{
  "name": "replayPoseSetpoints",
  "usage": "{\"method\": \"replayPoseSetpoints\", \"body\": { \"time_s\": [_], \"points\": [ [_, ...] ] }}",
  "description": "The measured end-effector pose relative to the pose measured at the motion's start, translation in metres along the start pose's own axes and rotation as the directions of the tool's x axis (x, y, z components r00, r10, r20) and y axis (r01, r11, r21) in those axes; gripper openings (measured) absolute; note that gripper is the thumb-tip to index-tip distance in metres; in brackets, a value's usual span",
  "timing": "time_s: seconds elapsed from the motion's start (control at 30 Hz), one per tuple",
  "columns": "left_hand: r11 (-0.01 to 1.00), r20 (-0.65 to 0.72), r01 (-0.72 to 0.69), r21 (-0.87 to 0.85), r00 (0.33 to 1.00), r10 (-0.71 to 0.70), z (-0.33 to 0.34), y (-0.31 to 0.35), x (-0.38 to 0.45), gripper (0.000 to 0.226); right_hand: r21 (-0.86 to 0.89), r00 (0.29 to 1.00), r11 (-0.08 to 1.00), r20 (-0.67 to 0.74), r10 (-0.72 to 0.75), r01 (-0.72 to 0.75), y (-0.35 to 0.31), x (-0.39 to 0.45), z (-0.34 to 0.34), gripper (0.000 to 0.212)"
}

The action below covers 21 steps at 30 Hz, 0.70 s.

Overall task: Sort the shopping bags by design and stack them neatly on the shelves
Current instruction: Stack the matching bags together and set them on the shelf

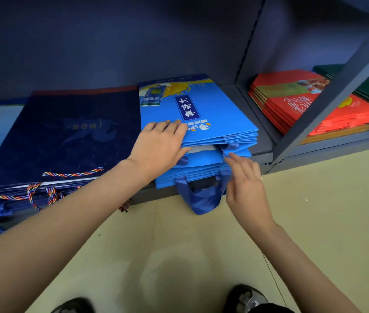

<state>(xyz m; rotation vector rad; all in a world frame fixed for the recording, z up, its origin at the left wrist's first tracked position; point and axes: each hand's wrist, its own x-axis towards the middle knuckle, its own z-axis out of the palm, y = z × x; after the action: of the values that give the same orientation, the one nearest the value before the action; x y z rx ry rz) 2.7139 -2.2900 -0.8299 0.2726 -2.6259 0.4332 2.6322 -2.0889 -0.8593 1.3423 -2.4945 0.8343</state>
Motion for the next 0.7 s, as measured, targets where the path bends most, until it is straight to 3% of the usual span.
{"method": "replayPoseSetpoints", "body": {
  "time_s": [0.13,0.43,0.57,0.7],
  "points": [
    [1.0,0.01,-0.005,0.011,1.0,0.005,-0.001,0.001,0.001,0.048,-0.057,0.99,0.994,0.106,0.096,-0.091,0.016,-0.004,0.016,0.053],
    [1.0,0.027,-0.017,-0.01,0.999,0.018,-0.004,-0.002,0.002,0.046,-0.096,0.99,0.995,0.143,0.015,-0.001,0.014,-0.015,0.031,0.068],
    [1.0,0.021,-0.022,-0.005,1.0,0.022,-0.005,-0.006,-0.001,0.045,-0.064,0.999,0.997,-0.01,-0.045,0.044,0.016,-0.01,0.017,0.049],
    [1.0,0.035,-0.013,-0.004,0.999,0.013,-0.008,-0.008,0.001,0.043,-0.175,0.985,0.983,-0.148,-0.085,0.059,0.019,0.004,0.004,0.051]
  ]
}}
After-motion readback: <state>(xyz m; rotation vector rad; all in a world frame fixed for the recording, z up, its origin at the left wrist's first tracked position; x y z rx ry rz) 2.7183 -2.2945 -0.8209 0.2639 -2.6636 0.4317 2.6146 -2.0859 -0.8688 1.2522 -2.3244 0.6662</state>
